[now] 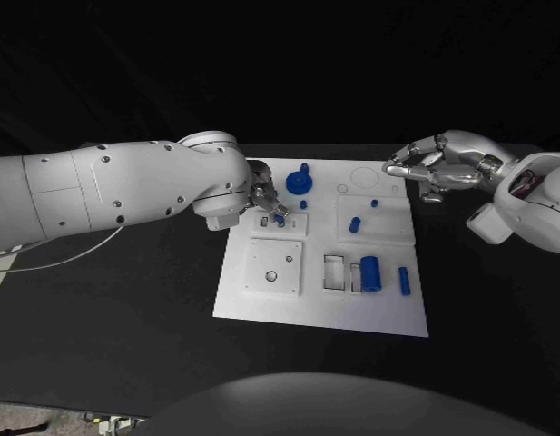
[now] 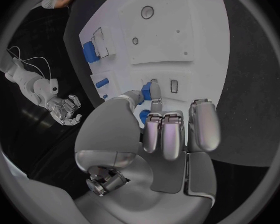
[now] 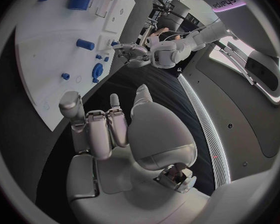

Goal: Assemble the parts on the task board

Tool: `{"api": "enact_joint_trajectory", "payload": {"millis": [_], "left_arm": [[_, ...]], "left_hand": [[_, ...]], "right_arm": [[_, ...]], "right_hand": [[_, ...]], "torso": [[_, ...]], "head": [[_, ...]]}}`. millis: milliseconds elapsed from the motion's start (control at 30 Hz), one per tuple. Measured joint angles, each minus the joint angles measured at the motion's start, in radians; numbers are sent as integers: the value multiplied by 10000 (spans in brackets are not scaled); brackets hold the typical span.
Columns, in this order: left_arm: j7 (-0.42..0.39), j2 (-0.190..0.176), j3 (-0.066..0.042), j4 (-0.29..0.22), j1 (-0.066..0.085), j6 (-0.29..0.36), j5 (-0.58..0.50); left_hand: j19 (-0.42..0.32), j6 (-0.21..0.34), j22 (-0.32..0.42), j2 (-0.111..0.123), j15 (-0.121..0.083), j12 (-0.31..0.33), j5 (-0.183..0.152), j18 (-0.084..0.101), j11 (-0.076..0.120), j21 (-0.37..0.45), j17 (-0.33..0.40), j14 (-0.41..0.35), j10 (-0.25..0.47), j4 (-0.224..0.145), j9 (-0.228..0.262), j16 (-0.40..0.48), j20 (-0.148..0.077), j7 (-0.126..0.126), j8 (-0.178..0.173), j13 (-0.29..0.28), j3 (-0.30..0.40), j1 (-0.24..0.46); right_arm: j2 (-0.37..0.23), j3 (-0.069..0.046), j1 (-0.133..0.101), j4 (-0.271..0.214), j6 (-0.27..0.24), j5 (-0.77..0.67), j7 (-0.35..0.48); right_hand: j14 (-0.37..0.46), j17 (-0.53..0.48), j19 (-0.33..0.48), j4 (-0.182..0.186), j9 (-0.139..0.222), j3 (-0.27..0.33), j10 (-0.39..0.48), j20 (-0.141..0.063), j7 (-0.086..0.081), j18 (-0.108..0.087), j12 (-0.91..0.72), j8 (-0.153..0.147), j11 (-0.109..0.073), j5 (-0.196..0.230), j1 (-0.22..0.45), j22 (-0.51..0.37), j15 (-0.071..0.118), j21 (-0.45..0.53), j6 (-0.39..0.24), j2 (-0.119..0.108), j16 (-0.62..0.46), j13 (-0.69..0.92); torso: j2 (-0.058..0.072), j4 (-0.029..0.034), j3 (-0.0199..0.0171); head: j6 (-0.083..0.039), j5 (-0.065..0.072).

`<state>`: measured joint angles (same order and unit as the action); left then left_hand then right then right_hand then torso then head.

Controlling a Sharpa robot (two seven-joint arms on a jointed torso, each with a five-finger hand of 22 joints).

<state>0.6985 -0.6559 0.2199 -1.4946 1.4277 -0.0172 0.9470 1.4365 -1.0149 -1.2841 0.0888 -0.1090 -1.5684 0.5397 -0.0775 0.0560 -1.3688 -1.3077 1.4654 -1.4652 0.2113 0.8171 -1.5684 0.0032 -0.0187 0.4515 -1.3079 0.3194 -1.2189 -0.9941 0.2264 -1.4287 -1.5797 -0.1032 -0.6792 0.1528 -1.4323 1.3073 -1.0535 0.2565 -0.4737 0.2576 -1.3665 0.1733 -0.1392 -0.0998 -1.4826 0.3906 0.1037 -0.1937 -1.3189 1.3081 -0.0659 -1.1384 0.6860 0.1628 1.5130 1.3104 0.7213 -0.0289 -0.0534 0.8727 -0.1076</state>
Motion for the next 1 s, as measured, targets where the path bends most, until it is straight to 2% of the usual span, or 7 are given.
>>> {"api": "enact_joint_trajectory", "payload": {"millis": [300,733,833,1000], "left_arm": [[1,11,10,-18,-8,79,667],[1,162,19,108,-64,81,957],[1,173,19,110,-72,76,960],[1,201,19,131,-103,68,947]], "left_hand": [[0,0,-11,90,0,0,-151,0,-2,0,1,0,1,-8,13,0,0,1,-53,0,141,91],[0,-8,-10,129,1,0,-268,0,-3,0,2,0,2,-37,11,0,0,9,-85,0,307,132],[0,-12,-9,129,1,0,-268,0,-4,0,2,0,2,-50,9,0,0,13,-131,1,320,132],[-1,-13,-8,154,1,0,-308,-1,-4,-1,3,0,2,-60,4,0,1,14,-147,0,386,158]], "right_arm": [[-2,0,42,11,-22,0,72],[-8,0,70,17,-31,0,127],[-14,0,72,17,-32,0,131],[-12,0,74,18,-32,0,136]], "right_hand": [[73,0,71,0,0,0,55,1,0,0,3,0,-20,-37,-93,-1,0,63,0,15,0,0],[72,7,107,0,0,0,73,37,0,0,53,0,1,-37,-107,-2,0,64,0,30,0,3],[72,7,106,1,0,0,72,37,0,0,151,0,1,-37,-187,-3,0,64,0,109,0,1125],[95,6,141,-16,0,-16,99,2,0,1,110,0,-25,-37,-199,-4,-23,64,0,121,-37,1150]], "torso": [[0,-18,0],[12,-24,0],[12,-24,-1],[6,-10,-4]], "head": [[0,-30],[0,-16],[0,-15],[0,-58]]}}
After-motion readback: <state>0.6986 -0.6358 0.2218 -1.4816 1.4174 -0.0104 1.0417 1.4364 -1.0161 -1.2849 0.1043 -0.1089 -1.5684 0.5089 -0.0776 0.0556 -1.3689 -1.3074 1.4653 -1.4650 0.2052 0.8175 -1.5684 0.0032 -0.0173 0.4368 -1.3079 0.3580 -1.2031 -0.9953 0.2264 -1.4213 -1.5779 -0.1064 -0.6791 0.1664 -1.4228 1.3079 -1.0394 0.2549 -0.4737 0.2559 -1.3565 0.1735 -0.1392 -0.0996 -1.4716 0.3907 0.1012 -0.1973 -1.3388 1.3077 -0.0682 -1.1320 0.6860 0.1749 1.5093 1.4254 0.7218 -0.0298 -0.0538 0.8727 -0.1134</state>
